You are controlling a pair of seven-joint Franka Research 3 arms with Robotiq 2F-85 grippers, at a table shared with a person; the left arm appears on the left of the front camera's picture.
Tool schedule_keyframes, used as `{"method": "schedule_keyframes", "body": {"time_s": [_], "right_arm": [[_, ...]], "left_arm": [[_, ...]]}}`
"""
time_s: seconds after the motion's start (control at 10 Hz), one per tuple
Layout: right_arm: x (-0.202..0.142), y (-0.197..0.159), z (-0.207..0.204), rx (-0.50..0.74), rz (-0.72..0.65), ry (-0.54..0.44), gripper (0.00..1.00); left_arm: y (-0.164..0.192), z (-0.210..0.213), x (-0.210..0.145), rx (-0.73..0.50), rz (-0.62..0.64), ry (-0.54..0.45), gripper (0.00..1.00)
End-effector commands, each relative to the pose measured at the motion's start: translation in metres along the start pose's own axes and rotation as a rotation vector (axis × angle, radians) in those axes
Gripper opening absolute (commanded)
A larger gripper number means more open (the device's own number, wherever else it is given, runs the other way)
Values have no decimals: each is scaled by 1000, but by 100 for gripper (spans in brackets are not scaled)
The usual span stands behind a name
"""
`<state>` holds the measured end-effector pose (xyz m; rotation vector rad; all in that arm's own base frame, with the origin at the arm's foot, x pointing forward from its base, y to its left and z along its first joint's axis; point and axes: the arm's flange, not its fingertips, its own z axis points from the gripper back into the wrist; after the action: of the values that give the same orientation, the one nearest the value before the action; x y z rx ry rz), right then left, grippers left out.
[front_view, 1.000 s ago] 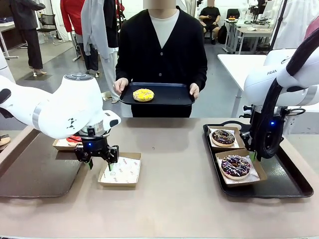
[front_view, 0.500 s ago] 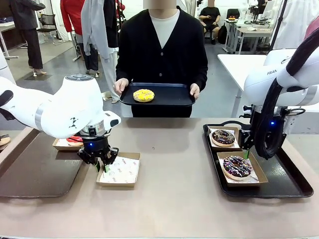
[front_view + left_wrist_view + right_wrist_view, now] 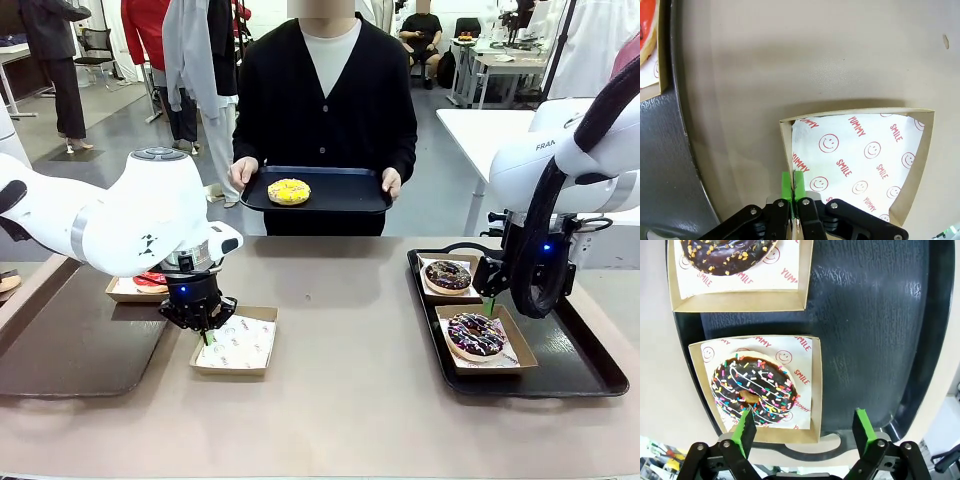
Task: Individually package the donuts and arrange them on the tray.
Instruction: Place the picked Paper togo box on the Handle tray while simultaneously picking up another Paper togo box from the table with the other hand.
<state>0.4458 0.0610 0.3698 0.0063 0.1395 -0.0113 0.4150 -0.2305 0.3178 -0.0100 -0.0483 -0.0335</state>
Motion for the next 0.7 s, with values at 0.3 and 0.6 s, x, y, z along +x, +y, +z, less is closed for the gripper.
{"method": "schedule_keyframes", "body": {"time_s": [0.3, 0.6], "right_arm": [[-41, -30, 35, 242, 111, -18, 100], [-95, -104, 86, 580, 180, -146, 100]], "left_arm": [[-6, 23, 3, -23, -60, 69, 0], [-16, 82, 20, 15, -90, 32, 0]]}}
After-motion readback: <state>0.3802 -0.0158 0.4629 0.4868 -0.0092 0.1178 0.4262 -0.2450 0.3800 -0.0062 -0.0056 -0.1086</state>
